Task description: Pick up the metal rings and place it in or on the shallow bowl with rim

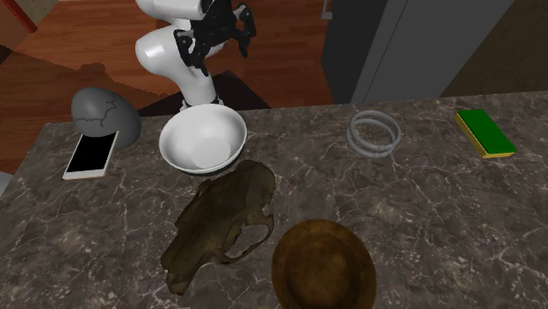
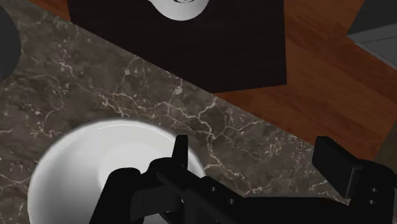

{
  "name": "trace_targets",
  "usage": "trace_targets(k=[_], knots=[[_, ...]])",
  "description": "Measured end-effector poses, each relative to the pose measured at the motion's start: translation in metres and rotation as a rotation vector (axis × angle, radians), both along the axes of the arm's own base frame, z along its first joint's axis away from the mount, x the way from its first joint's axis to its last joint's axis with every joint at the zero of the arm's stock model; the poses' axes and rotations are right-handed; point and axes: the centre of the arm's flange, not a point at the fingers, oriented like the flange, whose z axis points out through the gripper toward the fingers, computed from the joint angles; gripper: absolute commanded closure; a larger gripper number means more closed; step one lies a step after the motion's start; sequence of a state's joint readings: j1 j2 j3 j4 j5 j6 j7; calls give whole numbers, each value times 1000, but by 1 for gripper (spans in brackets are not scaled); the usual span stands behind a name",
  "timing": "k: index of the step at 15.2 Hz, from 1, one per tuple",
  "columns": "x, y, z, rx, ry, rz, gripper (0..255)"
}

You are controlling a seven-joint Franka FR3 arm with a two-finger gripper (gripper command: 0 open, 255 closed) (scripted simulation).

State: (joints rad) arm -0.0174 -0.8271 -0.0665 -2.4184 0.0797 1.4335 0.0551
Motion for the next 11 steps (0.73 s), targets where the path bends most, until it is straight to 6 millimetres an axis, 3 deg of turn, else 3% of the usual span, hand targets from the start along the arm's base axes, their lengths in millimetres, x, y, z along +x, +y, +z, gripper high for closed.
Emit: trace_targets(k=[3,11], knots=[[14,10,-5,-5,-1,3,0],[93,71,-34,-39,-16,17,0]])
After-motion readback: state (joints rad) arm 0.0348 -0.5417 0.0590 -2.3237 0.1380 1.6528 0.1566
